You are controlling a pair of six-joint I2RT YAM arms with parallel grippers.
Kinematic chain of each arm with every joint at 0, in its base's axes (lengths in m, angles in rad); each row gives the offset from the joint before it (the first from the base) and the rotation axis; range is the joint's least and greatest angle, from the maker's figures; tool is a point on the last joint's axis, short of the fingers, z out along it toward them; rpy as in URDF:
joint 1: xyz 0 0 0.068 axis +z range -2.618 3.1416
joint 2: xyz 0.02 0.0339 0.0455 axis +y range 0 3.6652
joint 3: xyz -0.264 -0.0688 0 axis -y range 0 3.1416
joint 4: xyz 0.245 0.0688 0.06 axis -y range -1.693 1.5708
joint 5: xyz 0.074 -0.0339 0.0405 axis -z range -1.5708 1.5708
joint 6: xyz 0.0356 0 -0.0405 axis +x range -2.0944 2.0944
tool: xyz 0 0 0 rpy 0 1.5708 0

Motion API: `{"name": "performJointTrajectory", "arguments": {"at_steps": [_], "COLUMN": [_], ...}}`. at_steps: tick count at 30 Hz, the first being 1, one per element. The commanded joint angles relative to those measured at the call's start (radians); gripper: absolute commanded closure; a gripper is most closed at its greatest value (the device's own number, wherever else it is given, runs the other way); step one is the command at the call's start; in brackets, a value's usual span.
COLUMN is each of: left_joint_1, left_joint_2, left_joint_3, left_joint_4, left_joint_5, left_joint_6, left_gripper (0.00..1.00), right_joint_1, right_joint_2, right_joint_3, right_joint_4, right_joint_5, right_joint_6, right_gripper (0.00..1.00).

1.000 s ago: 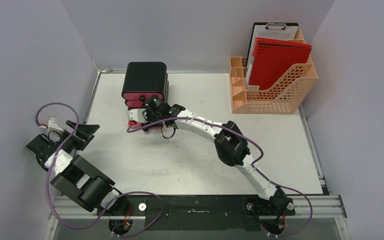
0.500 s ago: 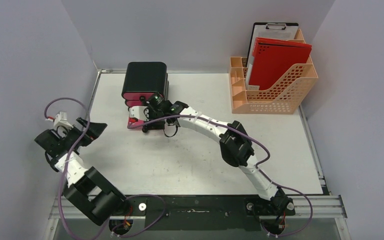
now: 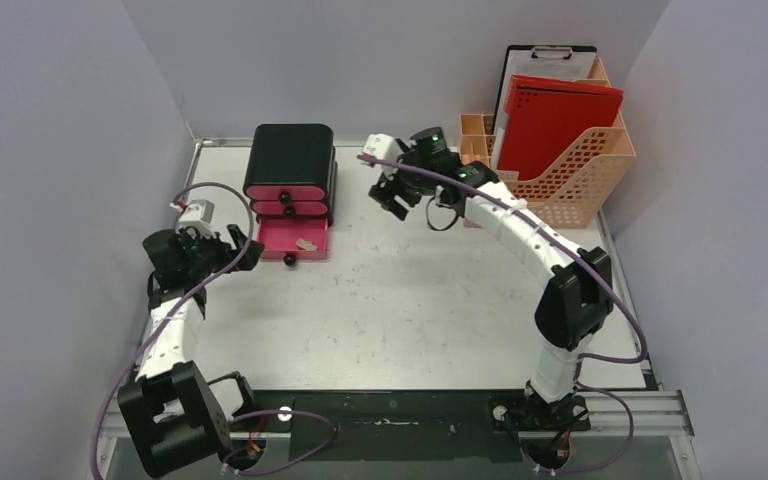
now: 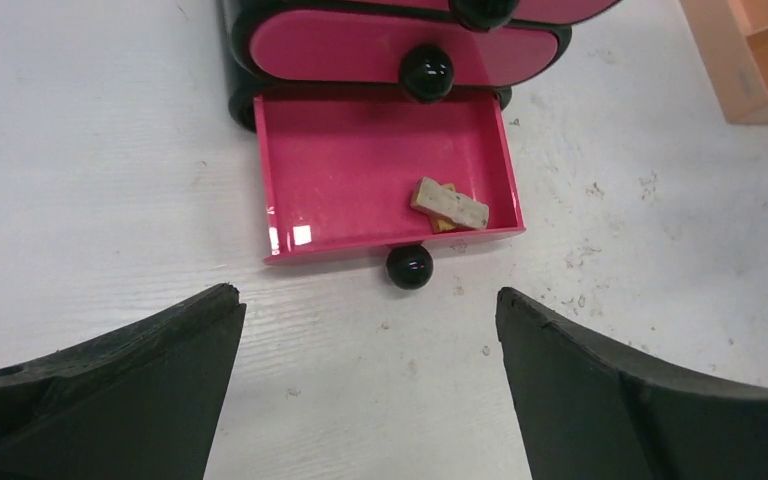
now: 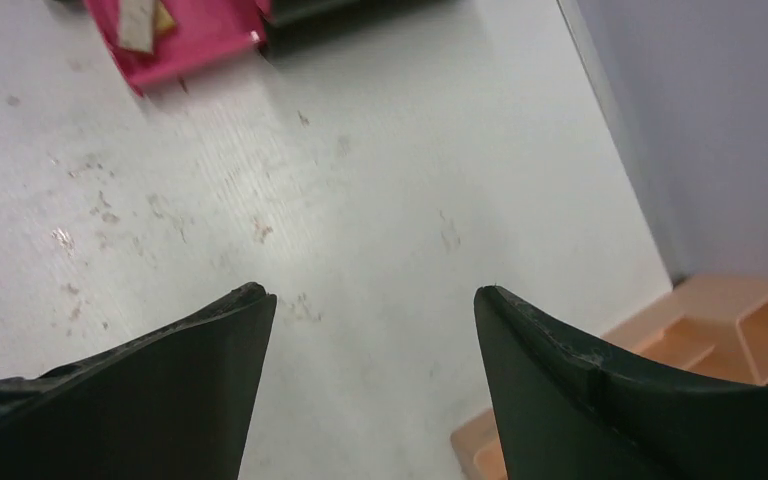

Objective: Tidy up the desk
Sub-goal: Close the drawer in the storage box.

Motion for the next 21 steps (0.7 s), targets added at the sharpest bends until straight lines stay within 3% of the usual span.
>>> {"name": "performJointTrajectory", "arguments": {"at_steps": [1, 6, 13, 15, 21], "left_joint_1": [-0.138, -0.276, -0.398, -0.451, -0.496], "left_joint_2": [0.034, 0.112, 0.232, 0.253, 0.298], "left_joint_3": [-0.026, -0.006, 0.025, 0.023, 0.026], "left_joint_4": [0.139, 0.153, 0.151, 0.15, 0.16], "left_joint_5": [-0.188, -0.303, -0.404, -0.434, -0.509], "left_joint_6": [0.067, 0.081, 0.114, 0.12, 0.12], "left_gripper": [0.05, 0.08, 0.11, 0.11, 0.12], "right_joint_1": [-0.113, -0.225, -0.346, -0.378, -0.432], "right_joint_2": [-0.11, -0.183, -0.253, -0.261, -0.274], "right_joint_3": [-0.166, -0.309, -0.447, -0.467, -0.51], "right_joint_4": [0.099, 0.161, 0.227, 0.245, 0.311], "right_joint_5": [-0.11, -0.194, -0.323, -0.361, -0.407], "right_joint_6": [0.133, 0.191, 0.208, 0.23, 0.269], "right_gripper": [0.26, 0.25, 0.03, 0.1, 0.1]}}
